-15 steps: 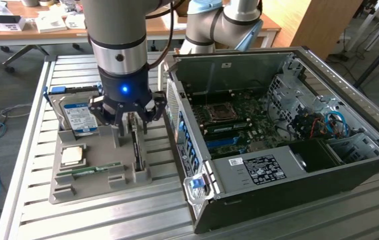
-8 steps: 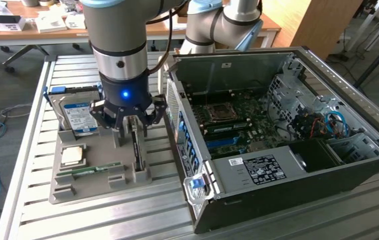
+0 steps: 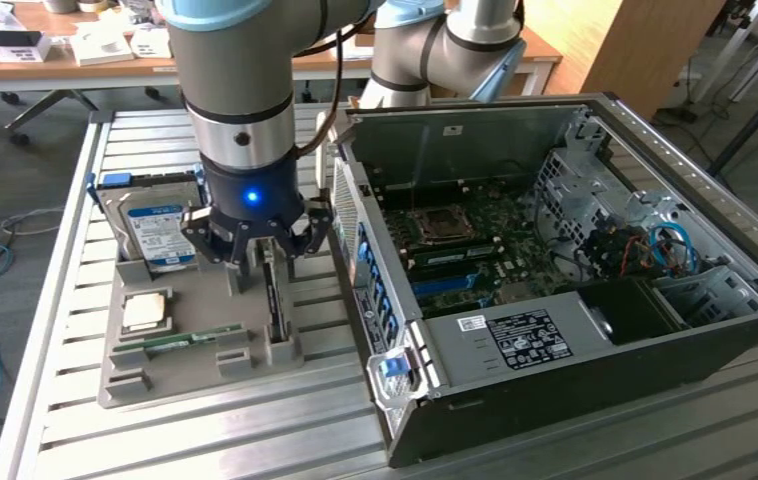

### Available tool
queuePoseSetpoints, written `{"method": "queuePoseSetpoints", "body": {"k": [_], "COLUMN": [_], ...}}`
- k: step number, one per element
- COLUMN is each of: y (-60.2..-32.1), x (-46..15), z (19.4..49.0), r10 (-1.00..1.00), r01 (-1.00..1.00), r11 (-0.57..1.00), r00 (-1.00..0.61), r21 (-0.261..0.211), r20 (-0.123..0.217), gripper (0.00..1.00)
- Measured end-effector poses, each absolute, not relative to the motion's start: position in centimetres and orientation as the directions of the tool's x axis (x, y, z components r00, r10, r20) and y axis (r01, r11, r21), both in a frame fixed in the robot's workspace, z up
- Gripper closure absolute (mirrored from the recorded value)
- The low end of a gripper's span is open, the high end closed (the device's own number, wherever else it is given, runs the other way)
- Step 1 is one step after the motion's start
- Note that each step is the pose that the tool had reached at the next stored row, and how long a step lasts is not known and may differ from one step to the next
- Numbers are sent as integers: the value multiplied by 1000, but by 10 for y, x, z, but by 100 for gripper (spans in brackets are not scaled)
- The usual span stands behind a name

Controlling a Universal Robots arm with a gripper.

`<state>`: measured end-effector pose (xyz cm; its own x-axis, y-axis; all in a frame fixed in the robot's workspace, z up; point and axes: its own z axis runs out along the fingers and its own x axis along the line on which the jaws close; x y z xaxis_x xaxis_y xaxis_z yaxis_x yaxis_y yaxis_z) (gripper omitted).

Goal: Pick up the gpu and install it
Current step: 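Pick up the gpu and move the gpu toward the slot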

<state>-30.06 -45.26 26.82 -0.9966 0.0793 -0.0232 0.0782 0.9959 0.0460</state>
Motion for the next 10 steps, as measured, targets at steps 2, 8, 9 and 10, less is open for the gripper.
{"method": "queuePoseSetpoints", "body": {"k": [2,8,9,10], "y": [-453,-453,-453,-453], "x": [-301,-297,-297,-296], "z": [268,268,268,268], "r10": [79,79,79,79], "r01": [78,78,78,78], "r11": [996,996,996,996], "r00": [-997,-997,-997,-997], "r21": [46,46,46,46], "r20": [-23,-23,-23,-23], "gripper": [47,47,47,47]}}
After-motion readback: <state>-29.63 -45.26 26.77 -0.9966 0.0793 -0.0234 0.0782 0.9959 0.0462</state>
